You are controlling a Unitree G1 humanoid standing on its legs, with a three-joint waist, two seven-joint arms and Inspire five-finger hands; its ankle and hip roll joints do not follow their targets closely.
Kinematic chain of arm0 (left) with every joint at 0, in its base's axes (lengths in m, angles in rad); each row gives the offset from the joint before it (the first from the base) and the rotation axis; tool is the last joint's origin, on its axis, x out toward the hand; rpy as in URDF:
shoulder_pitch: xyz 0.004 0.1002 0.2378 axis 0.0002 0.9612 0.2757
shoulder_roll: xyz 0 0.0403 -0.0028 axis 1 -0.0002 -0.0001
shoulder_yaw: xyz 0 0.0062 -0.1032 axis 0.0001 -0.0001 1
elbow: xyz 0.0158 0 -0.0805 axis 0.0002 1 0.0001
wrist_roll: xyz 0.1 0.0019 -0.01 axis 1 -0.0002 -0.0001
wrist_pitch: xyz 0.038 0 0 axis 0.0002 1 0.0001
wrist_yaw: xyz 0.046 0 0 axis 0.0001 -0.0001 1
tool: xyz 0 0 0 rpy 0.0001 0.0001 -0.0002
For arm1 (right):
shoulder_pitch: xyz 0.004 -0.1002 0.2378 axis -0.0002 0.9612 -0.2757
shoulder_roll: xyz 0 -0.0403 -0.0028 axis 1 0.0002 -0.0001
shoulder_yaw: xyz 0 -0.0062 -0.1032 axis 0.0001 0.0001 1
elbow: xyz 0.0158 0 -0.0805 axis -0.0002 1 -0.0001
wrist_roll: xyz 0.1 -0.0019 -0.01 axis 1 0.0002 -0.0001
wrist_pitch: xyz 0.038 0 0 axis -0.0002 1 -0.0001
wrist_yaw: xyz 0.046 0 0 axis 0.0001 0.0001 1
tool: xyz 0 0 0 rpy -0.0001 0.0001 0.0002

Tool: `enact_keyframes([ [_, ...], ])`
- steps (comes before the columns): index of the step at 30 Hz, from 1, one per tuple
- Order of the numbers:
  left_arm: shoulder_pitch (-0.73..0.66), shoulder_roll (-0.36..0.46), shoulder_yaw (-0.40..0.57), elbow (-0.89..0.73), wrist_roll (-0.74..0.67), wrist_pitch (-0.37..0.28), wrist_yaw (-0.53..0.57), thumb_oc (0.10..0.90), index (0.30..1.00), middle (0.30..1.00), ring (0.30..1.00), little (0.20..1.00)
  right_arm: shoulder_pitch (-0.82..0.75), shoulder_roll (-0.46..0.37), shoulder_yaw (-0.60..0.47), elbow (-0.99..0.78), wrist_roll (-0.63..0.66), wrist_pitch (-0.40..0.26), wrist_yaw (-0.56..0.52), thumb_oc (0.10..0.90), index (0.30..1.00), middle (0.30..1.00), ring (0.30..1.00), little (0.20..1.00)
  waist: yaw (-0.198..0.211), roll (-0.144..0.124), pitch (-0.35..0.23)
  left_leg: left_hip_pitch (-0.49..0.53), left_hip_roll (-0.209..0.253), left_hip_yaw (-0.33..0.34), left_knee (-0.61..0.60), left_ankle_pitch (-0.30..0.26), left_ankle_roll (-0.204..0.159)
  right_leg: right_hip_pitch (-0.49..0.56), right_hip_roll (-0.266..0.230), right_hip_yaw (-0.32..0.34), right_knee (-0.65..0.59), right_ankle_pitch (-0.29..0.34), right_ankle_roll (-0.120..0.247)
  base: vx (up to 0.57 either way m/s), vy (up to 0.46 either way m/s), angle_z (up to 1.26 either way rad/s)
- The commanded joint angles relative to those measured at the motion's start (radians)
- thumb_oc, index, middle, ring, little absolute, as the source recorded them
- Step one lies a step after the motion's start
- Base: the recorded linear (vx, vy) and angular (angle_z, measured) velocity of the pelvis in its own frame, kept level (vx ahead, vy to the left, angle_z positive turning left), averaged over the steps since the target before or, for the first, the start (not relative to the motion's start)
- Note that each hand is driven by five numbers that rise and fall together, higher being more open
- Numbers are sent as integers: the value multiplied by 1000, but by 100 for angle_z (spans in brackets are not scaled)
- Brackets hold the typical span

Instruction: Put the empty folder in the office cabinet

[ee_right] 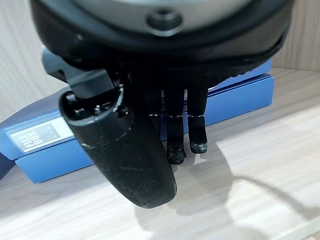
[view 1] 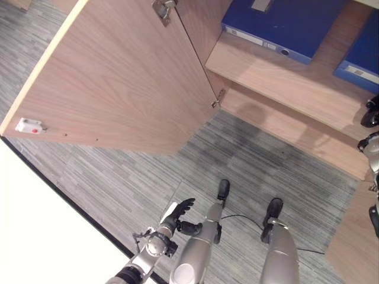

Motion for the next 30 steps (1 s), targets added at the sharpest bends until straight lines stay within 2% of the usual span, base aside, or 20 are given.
enact_keyframes([
  [1,-11,38,-19,52,-27,-18,11,800,900,900,900,900,-140,-167,33,-122,-15,-55,-121,400,300,300,300,300,31,-63,-47,126,28,-4,-9,-163,-57,98,40,33,-159,68,38,0,0,0],
  [3,-14,34,-13,59,-27,-15,11,800,900,900,900,900,-99,-154,-6,-162,2,-67,-133,400,300,300,300,300,30,-68,-51,133,30,-3,-9,-164,-57,105,41,34,-161,68,38,0,0,0],
  [4,-16,29,-7,62,-27,-13,13,800,900,900,900,900,-76,-145,-30,-191,19,-74,-138,524,486,486,486,486,28,-71,-53,137,31,-3,-9,-165,-57,110,42,34,-162,68,38,0,0,0],
  [5,-16,31,-9,62,-27,-13,13,800,900,900,900,900,-70,-145,-35,-194,18,-74,-139,800,900,900,900,900,29,-72,-53,137,31,-3,-9,-165,-57,111,42,34,-162,68,38,0,0,0],
  [7,-22,23,2,70,-26,-10,14,800,900,900,900,900,-1,-115,-100,-270,39,-88,-151,800,900,900,900,900,24,-80,-56,147,35,-1,-9,-168,-56,123,45,34,-165,68,39,0,0,0],
  [8,-30,10,19,84,-16,-3,19,800,900,900,900,900,97,-62,-183,-358,52,-100,-164,800,900,900,900,900,16,-92,-63,156,39,-1,-9,-169,-54,140,48,33,-178,76,40,0,0,0],
  [11,-40,-11,40,101,-5,7,24,800,900,900,900,900,219,23,-275,-448,60,-121,-176,800,900,900,900,900,3,-109,-73,173,45,1,-9,-176,-52,163,50,32,-187,81,40,23,-10,-5],
  [12,-43,-17,54,110,3,12,26,800,900,900,900,900,312,80,-328,-506,55,-131,-179,800,900,900,900,900,-9,-124,-82,192,49,5,-9,-183,-50,188,50,30,-195,82,41,35,0,-5],
  [13,-41,-14,51,110,4,12,26,800,900,900,900,900,324,83,-336,-514,53,-128,-180,800,900,900,900,900,-7,-127,-82,195,49,4,-9,-184,-50,193,49,29,-197,82,41,61,-2,-4],
  [14,-50,-18,67,130,13,23,30,800,900,900,900,900,400,151,-370,-531,53,-135,-181,800,900,900,900,900,-18,-145,-92,223,54,10,-9,-191,-49,226,50,28,-212,85,43,57,1,-5],
  [18,-45,-28,104,155,34,38,36,800,900,900,900,900,556,268,-398,-585,36,-144,-151,800,900,900,900,900,-48,-182,-121,280,64,30,-9,-210,-45,295,57,37,-253,94,51,76,14,-5],
  [21,-34,-31,116,165,45,44,38,800,900,900,900,900,618,312,-409,-615,27,-144,-138,800,900,900,900,900,-57,-200,-135,313,67,45,-9,-222,-40,330,63,45,-272,97,52,81,24,-14],
  [22,-35,-37,143,185,43,51,40,800,900,900,900,900,675,346,-415,-631,29,-149,-119,800,900,900,900,900,-73,-216,-153,339,68,56,-9,-231,-37,356,69,54,-286,100,54,92,29,-32],
  [26,-22,-46,193,219,54,64,46,800,900,900,900,900,809,423,-447,-657,54,-157,-85,800,900,900,900,900,-104,-238,-200,410,72,83,-9,-258,-31,422,77,70,-321,105,58,105,41,-23],
  [30,-9,-52,215,236,64,72,48,800,900,900,900,900,880,461,-455,-674,66,-158,-59,800,900,900,900,900,-116,-245,-227,445,74,96,-9,-272,-28,453,80,79,-329,103,59,75,28,-13],
])
